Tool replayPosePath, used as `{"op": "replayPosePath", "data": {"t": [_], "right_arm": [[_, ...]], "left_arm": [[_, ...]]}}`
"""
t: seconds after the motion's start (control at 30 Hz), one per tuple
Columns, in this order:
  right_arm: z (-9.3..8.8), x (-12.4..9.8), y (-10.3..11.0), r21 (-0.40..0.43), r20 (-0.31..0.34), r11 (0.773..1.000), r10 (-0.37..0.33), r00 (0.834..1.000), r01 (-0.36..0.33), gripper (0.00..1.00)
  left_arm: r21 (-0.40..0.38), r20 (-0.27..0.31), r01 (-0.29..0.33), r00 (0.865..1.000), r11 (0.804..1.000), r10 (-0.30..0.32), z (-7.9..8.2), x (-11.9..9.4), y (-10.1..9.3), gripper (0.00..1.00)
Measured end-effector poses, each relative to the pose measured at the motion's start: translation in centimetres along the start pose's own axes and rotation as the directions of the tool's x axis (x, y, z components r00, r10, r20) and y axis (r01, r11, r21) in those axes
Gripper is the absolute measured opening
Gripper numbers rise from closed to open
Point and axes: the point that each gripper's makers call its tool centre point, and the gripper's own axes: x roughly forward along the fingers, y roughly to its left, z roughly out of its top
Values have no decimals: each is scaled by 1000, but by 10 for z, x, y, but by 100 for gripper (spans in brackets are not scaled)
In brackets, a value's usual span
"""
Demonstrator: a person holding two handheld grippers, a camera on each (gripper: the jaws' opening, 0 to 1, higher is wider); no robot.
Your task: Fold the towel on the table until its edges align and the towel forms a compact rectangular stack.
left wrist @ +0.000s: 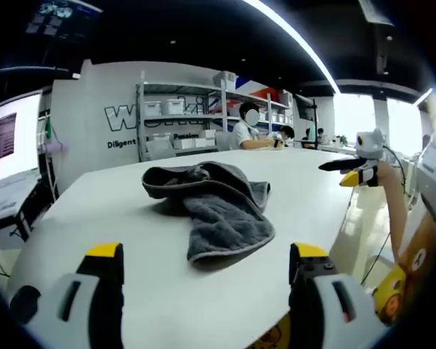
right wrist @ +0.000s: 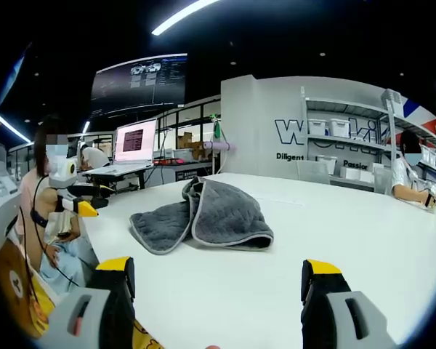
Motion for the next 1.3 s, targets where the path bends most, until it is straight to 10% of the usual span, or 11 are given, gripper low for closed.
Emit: {"op": "replayPosePath", "data": {"t": [0.8, 1.07, 1.3], "right_arm": [[-2, -6, 5, -2, -3, 1000, 2, 1000, -2, 100], [-3, -13, 1, -1, -2, 1000, -13, 1000, 13, 100], [-5, -17, -1, 4, -4, 1000, -22, 1000, 22, 100]], "left_arm": [[140, -105, 265, 962, 954, -252, -13, 103, -70, 89], [311, -116, 252, 967, 916, -227, -4, 111, -99, 79], [264, -98, 317, 948, 911, -302, 6, 115, -119, 67]]}}
